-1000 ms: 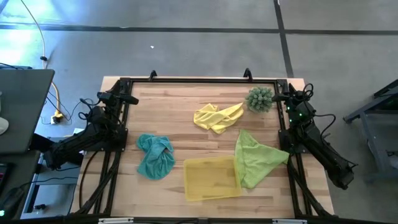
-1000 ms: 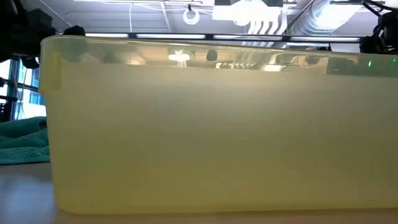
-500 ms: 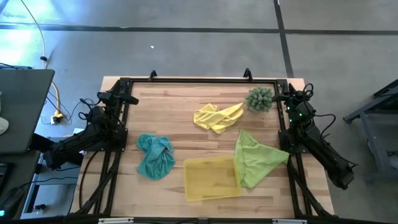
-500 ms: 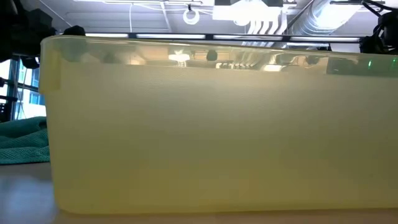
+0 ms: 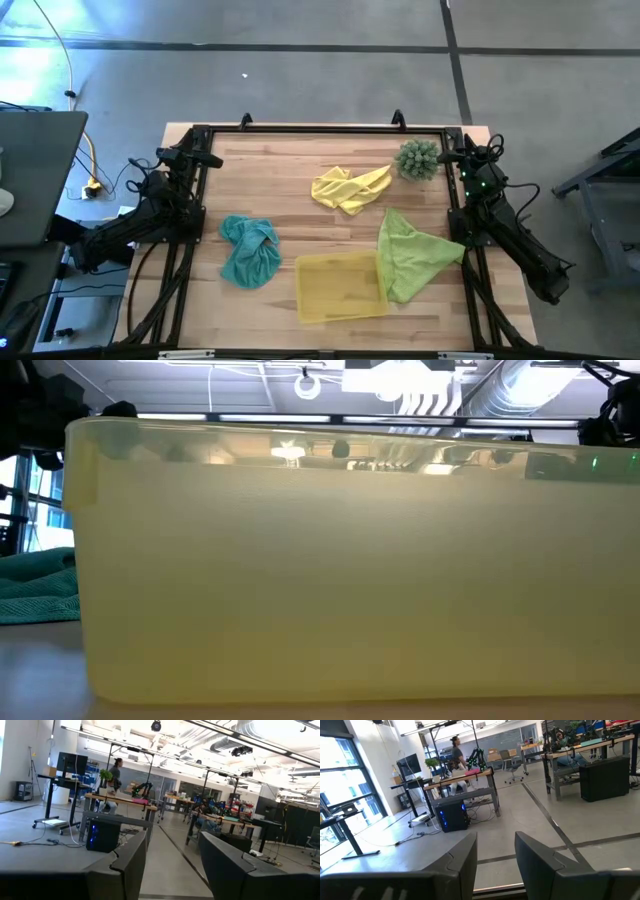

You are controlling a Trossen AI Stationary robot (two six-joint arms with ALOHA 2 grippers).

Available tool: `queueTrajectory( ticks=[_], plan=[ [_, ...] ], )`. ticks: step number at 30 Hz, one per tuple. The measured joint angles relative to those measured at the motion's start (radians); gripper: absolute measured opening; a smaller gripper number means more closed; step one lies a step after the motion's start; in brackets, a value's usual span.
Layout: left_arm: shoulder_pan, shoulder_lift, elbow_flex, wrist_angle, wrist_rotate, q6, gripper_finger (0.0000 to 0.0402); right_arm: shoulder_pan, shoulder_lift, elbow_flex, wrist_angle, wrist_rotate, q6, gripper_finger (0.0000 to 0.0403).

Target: Roll microfiber towels into tight, uniform cylinder then place into a basket

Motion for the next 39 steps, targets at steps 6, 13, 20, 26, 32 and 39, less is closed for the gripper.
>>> queueTrajectory(
  ticks=[6, 13, 20, 26, 32, 39],
  plan=[
    [0.000, 0.000, 0.000, 0.000, 0.000, 0.000, 0.0172, 0.000, 0.000, 0.000, 0.000, 0.000, 0.000, 0.0122],
    [0.000, 0.000, 0.000, 0.000, 0.000, -0.001, 0.0172, 0.000, 0.000, 0.000, 0.000, 0.000, 0.000, 0.0122],
    [-0.001, 0.000, 0.000, 0.000, 0.000, -0.097, 0.0172, 0.000, 0.000, 0.000, 0.000, 0.000, 0.000, 0.0122],
    [-0.002, 0.000, 0.000, 0.002, 0.083, -0.319, 0.0172, 0.000, 0.000, 0.000, 0.000, 0.000, 0.000, 0.0122],
    [-0.002, 0.000, 0.000, 0.009, 0.254, -0.486, 0.0172, 0.000, 0.000, 0.000, 0.000, 0.000, 0.000, 0.0122],
    [-0.002, 0.000, 0.000, 0.007, 0.398, -0.599, 0.0172, 0.000, 0.000, 0.000, 0.000, 0.000, 0.000, 0.0122]
  ],
)
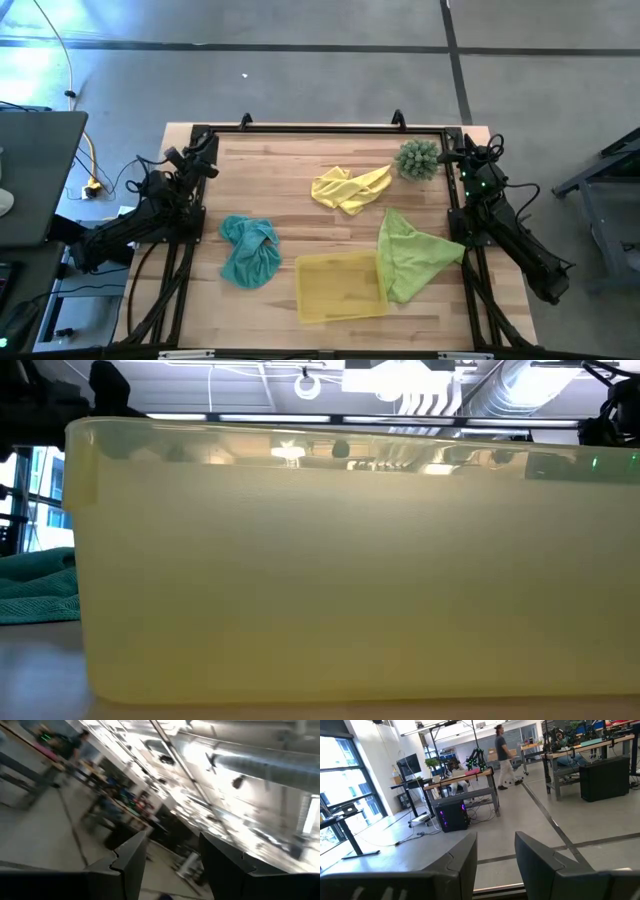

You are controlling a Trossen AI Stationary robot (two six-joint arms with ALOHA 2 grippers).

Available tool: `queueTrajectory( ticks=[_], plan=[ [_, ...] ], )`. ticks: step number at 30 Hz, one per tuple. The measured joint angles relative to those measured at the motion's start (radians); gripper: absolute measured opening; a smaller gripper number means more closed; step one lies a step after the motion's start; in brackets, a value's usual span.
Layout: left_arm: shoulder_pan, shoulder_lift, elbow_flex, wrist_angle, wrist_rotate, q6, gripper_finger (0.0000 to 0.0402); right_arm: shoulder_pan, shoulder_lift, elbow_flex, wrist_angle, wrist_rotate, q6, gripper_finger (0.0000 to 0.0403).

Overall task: Roll microfiber towels into tight, uniform cylinder then place into a basket
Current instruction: Fold the blue towel

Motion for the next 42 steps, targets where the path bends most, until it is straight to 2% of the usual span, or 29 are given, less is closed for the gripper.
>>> queueTrajectory(
  ticks=[10, 16, 23, 27, 32, 38, 42],
  plan=[
    [0.000, 0.000, 0.000, 0.049, 0.141, -0.162, 0.0172, 0.000, 0.000, 0.000, 0.000, 0.000, 0.000, 0.0122],
    [0.000, 0.000, 0.013, 0.171, 0.323, -0.092, 0.0172, 0.000, 0.000, 0.000, 0.000, 0.000, 0.000, 0.0122],
    [0.000, 0.038, 0.103, 0.164, 0.399, 0.000, 0.0172, 0.000, 0.000, 0.000, 0.000, 0.000, 0.000, 0.0122],
    [0.000, 0.133, 0.168, 0.163, 0.439, 0.061, 0.0172, 0.000, 0.000, 0.000, 0.000, 0.000, 0.000, 0.0122],
    [0.000, 0.320, 0.267, 0.144, 0.448, 0.169, 0.0172, 0.000, 0.000, 0.000, 0.000, 0.000, 0.000, 0.0122],
    [-0.004, 0.589, 0.417, -0.010, 0.525, 0.221, 0.0172, 0.000, 0.000, 0.000, 0.000, 0.000, 0.000, 0.0122],
    [-0.041, 0.765, 0.499, -0.091, 0.541, 0.262, 0.0172, 0.000, 0.000, 0.000, 0.000, 0.000, 0.000, 0.0122]
  ],
)
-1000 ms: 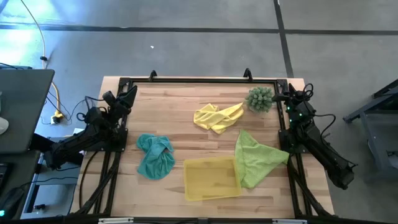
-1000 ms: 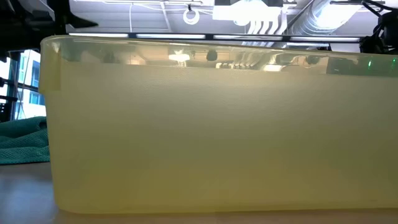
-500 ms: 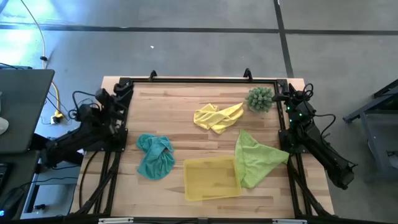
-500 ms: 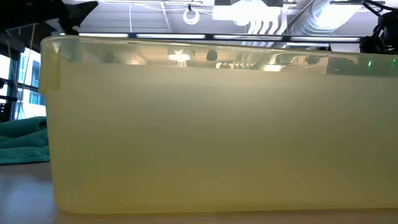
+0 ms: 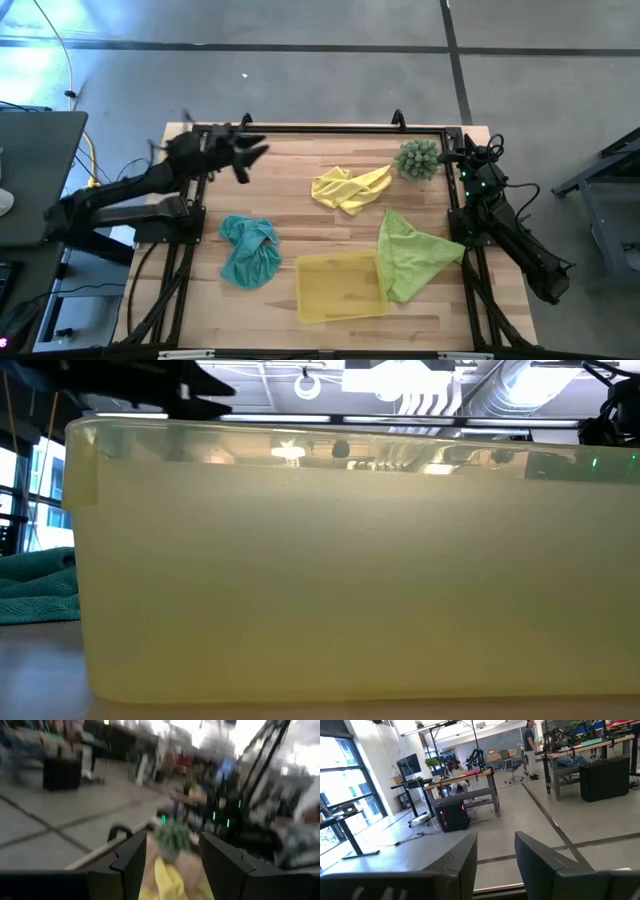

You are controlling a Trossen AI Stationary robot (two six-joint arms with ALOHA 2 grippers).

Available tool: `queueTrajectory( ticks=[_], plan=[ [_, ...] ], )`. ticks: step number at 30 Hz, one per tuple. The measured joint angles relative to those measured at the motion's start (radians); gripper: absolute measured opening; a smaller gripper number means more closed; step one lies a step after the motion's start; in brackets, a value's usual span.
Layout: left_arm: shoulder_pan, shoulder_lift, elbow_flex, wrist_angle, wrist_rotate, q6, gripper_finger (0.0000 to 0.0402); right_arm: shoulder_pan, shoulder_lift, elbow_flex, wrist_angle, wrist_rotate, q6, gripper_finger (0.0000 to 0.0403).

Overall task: Roll microfiber towels into tight, uniform cylinder then place into a basket
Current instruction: Fold the blue towel

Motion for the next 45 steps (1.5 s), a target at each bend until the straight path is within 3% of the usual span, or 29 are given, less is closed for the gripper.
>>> queueTrajectory(
  ticks=[6, 13, 18, 29, 34, 40, 45],
  plan=[
    [-0.124, 0.223, 0.093, -0.017, 0.033, 0.030, 0.0172, 0.000, 0.002, 0.000, 0.000, 0.000, 0.000, 0.0122],
    [-0.323, 0.366, 0.130, -0.101, 0.032, -0.006, 0.0172, 0.000, 0.003, 0.000, 0.000, 0.000, 0.000, 0.0122],
    [-0.448, 0.411, 0.160, -0.330, 0.029, -0.078, 0.0172, 0.000, 0.003, 0.000, 0.000, 0.000, 0.000, 0.0122],
    [-0.678, 0.417, 0.236, -1.052, 0.023, -0.298, 0.0172, 0.000, 0.003, 0.000, 0.000, 0.000, 0.000, 0.0122],
    [-0.756, 0.456, 0.236, -1.133, -0.106, -0.367, 0.0172, 0.000, 0.003, 0.000, 0.000, 0.000, 0.000, 0.0122],
    [-0.801, 0.577, 0.236, -1.132, -0.285, -0.278, 0.0172, 0.000, 0.003, 0.000, 0.000, 0.000, 0.000, 0.0122],
    [-0.788, 0.700, 0.236, -1.126, -0.347, -0.241, 0.0172, 0.000, 0.003, 0.000, 0.000, 0.000, 0.000, 0.0122]
  ],
)
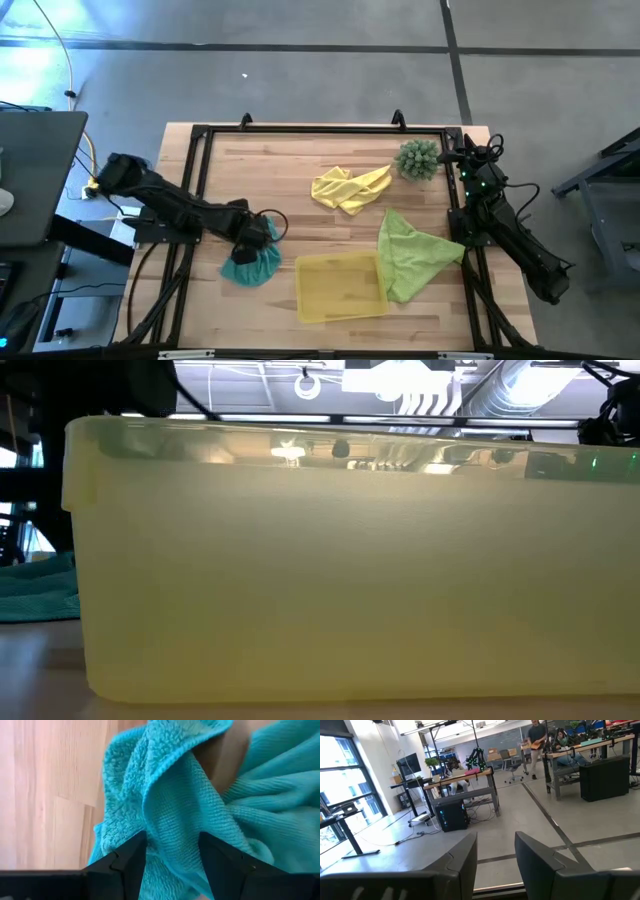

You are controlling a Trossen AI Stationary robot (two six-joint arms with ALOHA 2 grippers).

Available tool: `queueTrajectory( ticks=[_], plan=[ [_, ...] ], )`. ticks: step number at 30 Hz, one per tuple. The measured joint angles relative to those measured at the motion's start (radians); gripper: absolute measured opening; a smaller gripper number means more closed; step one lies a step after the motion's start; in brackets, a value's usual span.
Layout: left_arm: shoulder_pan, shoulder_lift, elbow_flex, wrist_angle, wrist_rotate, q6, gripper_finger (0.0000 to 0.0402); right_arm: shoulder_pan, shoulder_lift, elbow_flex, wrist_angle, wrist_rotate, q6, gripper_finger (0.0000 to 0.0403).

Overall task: Roll microfiber towels into tight, uniform cylinder then place into a basket
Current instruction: Fold the blue towel

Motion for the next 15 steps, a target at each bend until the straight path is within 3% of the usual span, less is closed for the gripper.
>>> queueTrajectory(
  ticks=[5, 15],
  plan=[
    [0.052, 0.096, 0.003, 0.078, -0.021, 0.006, 0.0172, 0.000, 0.000, 0.000, 0.000, 0.000, 0.000, 0.0122],
    [0.171, 0.140, -0.002, 0.513, -0.081, 0.201, 0.0172, 0.000, 0.001, 0.000, 0.000, 0.000, 0.000, 0.0122]
  ],
)
